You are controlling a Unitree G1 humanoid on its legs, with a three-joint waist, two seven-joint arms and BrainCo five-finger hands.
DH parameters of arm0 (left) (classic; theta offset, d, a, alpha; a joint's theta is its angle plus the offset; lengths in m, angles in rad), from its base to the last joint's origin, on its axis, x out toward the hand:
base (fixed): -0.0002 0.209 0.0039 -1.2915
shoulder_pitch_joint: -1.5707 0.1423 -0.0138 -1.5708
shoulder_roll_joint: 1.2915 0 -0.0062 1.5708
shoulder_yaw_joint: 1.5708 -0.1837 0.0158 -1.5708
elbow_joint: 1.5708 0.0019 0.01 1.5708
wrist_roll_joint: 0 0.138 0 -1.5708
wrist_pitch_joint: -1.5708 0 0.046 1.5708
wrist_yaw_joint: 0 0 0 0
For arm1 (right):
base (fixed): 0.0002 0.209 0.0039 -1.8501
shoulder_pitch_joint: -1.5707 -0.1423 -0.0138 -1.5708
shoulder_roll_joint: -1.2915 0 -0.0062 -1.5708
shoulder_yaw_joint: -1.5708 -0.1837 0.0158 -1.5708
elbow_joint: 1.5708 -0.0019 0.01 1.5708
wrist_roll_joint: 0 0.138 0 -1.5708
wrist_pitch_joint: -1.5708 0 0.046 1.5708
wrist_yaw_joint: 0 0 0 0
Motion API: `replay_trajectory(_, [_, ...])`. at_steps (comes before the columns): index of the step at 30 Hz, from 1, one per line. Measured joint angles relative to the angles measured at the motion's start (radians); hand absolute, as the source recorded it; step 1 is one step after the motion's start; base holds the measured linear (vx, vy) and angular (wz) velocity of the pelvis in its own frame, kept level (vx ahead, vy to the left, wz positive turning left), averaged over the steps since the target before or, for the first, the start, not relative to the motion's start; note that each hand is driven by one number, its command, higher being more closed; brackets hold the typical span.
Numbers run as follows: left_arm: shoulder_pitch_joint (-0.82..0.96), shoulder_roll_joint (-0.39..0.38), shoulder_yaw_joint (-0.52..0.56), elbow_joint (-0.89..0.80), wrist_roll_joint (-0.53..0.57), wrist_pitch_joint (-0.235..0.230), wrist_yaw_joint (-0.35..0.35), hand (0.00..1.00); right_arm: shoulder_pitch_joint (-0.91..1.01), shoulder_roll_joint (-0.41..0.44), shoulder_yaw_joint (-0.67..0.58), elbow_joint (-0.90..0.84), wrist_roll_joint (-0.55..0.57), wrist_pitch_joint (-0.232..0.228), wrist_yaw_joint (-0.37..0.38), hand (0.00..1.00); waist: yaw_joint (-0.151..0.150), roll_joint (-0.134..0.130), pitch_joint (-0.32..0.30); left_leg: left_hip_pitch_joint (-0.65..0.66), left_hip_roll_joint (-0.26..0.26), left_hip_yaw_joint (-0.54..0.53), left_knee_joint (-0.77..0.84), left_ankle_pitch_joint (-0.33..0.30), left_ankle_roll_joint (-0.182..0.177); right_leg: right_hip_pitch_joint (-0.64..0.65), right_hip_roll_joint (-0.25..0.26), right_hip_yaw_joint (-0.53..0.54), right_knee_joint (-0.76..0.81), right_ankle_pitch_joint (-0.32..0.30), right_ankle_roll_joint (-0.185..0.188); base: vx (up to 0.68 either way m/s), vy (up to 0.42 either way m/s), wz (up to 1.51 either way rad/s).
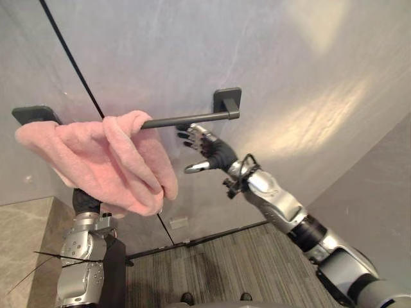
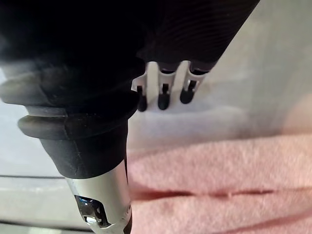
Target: Organize washtable
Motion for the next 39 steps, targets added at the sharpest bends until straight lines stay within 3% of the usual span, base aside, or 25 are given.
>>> replay_trajectory(5, [-0.03,-0.029,-0.006,0.01,0.0,0.0,0.021,1.0,-0.073,0.126,0.068,0.091,-0.046,0.001,-0.008,0.0,0.02,-0.001,-0.002,-0.014,0.005,-0.011,0.0,0.008,-0.003,-0.01,0.004,-0.012,0.003,-0.001,-0.006,-0.04,-0.027,0.07])
replay_trajectory(6, [-0.03,-0.034,-0.008,0.01,0.0,0.0,0.022,1.0,-0.085,0.151,0.076,0.115,-0.047,0.002,-0.007,1.0,0.024,-0.001,-0.002,-0.014,0.006,-0.011,0.0,0.009,-0.004,-0.011,0.005,-0.013,0.003,-0.001,-0.007,-0.03,-0.023,0.03])
replay_trajectory(14, [-0.029,-0.04,-0.008,0.01,0.001,0.0,0.043,1.0,-0.136,0.232,0.093,0.183,-0.134,0.004,-0.049,1.0,0.023,-0.007,-0.012,-0.018,0.007,-0.013,0.0,0.009,-0.005,-0.011,0.005,-0.018,0.003,-0.004,-0.011,-0.01,-0.006,0.02])
replay_trajectory(24, [-0.026,-0.082,0.005,0.01,0.004,0.0,0.047,1.0,-0.134,0.227,-0.032,0.19,-0.279,0.004,-0.094,1.0,0.022,-0.007,-0.012,-0.016,0.008,-0.013,0.0,0.01,-0.005,-0.011,0.006,-0.018,0.007,-0.004,-0.011,0.0,0.0,0.0])
replay_trajectory(39, [-0.022,-0.108,0.044,0.009,0.033,-0.001,0.037,1.0,-0.048,0.208,-0.135,0.189,-0.309,0.018,-0.105,1.0,0.02,-0.007,-0.012,-0.015,0.008,-0.013,0.0,0.012,-0.006,-0.014,0.005,-0.018,0.016,-0.006,-0.013,0.0,0.0,0.0])
